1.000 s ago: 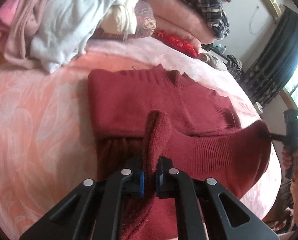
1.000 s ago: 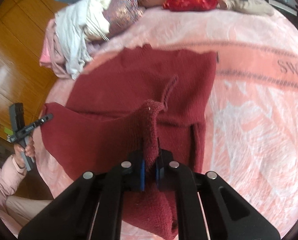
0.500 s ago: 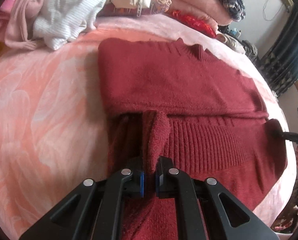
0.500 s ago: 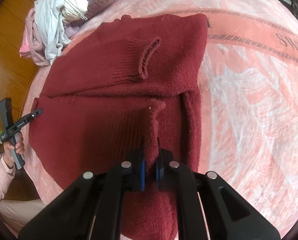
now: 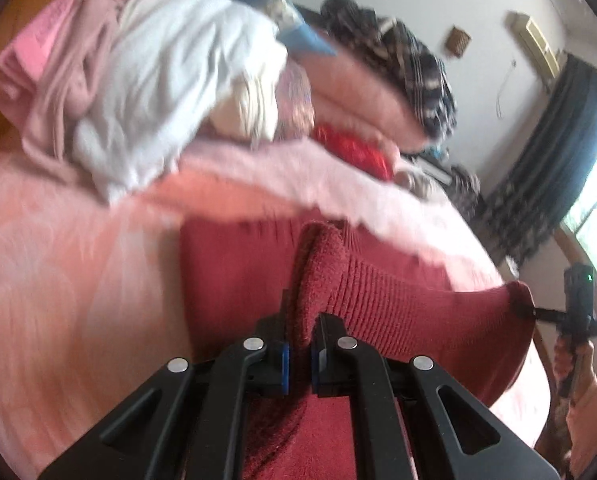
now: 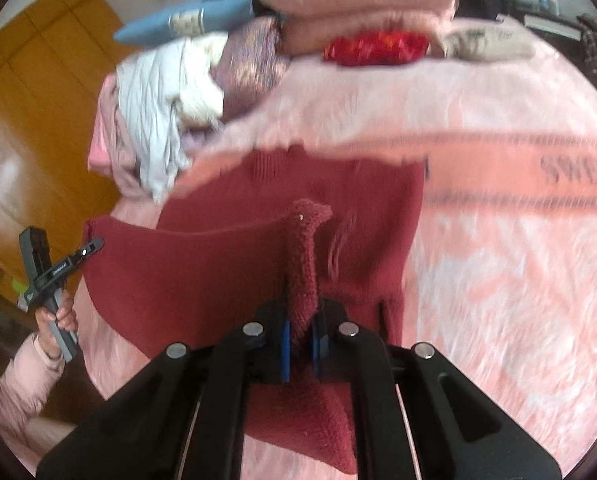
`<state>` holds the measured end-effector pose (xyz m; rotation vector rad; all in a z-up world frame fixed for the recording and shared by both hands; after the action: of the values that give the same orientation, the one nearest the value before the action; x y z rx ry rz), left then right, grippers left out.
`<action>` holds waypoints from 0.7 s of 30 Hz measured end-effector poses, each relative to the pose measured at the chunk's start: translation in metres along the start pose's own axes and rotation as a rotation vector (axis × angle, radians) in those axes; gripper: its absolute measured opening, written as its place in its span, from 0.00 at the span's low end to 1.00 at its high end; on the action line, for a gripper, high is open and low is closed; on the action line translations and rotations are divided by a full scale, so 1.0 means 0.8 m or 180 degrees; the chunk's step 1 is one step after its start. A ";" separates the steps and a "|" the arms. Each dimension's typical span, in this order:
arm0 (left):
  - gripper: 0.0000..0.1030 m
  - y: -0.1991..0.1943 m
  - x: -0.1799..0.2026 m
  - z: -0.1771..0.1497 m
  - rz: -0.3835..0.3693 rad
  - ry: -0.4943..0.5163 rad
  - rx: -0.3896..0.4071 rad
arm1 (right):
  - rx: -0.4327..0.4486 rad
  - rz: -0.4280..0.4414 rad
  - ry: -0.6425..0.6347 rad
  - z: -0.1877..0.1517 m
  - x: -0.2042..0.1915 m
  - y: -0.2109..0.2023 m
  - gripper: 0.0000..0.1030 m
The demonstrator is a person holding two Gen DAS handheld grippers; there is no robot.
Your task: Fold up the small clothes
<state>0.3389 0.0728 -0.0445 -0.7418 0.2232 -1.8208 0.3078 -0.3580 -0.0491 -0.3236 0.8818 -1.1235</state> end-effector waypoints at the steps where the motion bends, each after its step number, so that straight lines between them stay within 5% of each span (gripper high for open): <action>1: 0.06 0.007 -0.003 0.014 0.0057 -0.0005 0.0043 | 0.0034 -0.0034 0.0027 0.013 0.001 0.005 0.06; 10: 0.06 0.128 -0.035 0.065 0.0368 -0.0119 -0.0023 | 0.0020 -0.0485 0.0044 0.101 0.031 0.102 0.06; 21: 0.06 0.243 -0.085 0.013 0.0722 -0.0055 -0.0502 | -0.0293 -0.1069 0.0098 0.078 0.095 0.218 0.06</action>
<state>0.5116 0.0625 -0.1571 -0.8077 0.4266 -1.5937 0.4782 -0.3623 -0.1537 -0.5463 0.9299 -1.4020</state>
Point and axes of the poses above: each gripper's, at about its wrist camera, not at the fingertips, and y roughly the way its jaws point, x to its right, z to its top, the point moved 9 cm from there along y, roughly the way its jaws point, and after that the axes turned 10 degrees about x, right-handed, at the moved point
